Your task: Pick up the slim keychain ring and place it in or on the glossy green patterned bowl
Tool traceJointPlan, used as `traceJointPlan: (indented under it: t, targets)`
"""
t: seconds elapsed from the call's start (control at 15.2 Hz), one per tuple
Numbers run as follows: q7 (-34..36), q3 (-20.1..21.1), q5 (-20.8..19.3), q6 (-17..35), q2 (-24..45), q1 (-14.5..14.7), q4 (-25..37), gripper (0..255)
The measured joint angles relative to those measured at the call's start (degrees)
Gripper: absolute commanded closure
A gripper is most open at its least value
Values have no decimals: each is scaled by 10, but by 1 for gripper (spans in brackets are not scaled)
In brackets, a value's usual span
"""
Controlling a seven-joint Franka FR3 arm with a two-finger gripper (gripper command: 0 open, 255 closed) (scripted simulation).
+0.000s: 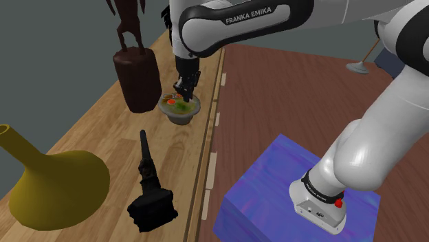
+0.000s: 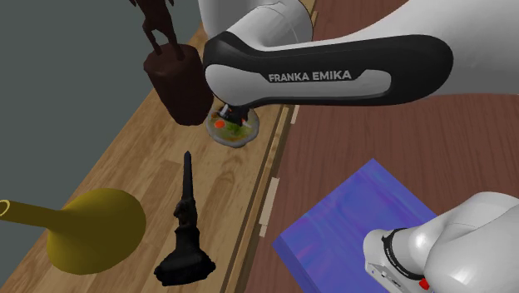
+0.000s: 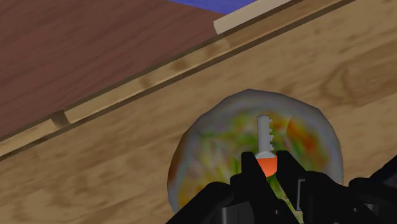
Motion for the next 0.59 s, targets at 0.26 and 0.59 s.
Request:
traceJointPlan:
  t: [0.26,0.59]
  targets:
    - [1,0,-2,31,6,0,-25,255]
    - [2,0,-3,42,8,0,-30,255]
